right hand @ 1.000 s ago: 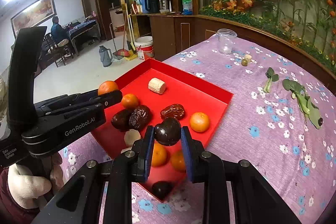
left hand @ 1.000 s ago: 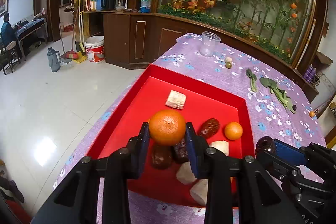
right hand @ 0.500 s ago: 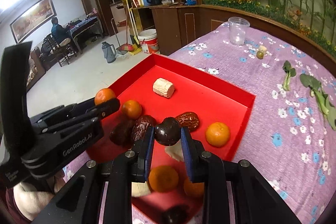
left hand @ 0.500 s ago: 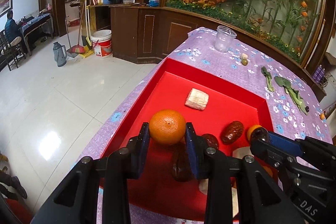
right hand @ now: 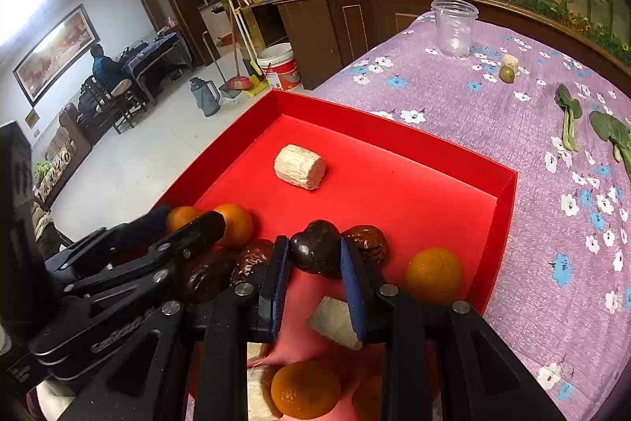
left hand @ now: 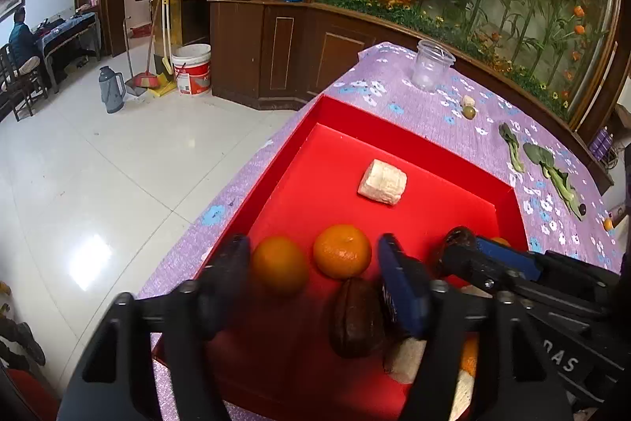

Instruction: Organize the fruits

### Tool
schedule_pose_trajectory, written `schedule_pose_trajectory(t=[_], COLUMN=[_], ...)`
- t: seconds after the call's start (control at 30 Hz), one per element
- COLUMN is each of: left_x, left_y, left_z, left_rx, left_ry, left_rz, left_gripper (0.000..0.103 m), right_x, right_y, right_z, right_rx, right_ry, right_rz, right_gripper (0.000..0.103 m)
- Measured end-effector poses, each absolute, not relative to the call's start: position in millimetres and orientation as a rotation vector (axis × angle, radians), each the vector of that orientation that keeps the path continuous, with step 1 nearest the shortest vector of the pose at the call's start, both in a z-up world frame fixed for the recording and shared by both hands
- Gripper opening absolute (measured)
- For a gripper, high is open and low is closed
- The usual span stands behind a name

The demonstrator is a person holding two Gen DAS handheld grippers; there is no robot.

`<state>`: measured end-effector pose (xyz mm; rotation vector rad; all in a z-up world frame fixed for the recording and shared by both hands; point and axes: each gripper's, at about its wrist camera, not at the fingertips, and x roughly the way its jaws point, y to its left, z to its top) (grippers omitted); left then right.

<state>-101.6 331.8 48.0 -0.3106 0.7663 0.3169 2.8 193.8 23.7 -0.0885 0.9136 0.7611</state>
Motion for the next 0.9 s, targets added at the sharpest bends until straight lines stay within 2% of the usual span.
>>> schedule_pose_trajectory(t=[0.17,0.4,0.53,0.63,0.7,0.9], left_x=[-100.5,-106.9,-113.7,-121.1,-126.9,-142.7], left_y=[331.0,324.3,316.5,305.6,296.4,264.0], left_z=[47.5,57.4,67.1,77.0,82.6,91.1], left_rx=[-0.325,-0.321,-0.295,-0.261,-0.24,-0.181], left_ry=[0.772,0.743,0.717,0.687,0.671,0.641], left_rz=[0.318,0.331,0.351,0.362,0.359,0.36], left_gripper=[0.07,0.073,0.077,0.079,0.082,0.084], right_x=[2.6,-1.2,-9.7,-24.3,-36.3,-67.5], right_y=[190.1,176.8,166.1,154.5,144.7,106.7], right_z=[25.1,34.3,43.9,52.5,56.3,57.1], right_rx=[-0.076,-0.034,-0.044,-0.053,-0.06,-0.089], right_ry=[0.909,0.879,0.83,0.784,0.757,0.693], right_rz=[0.757,0.756,0.714,0.677,0.648,0.545], right_gripper=[0.031,0.042,0.045,0.051,0.06,0.071])
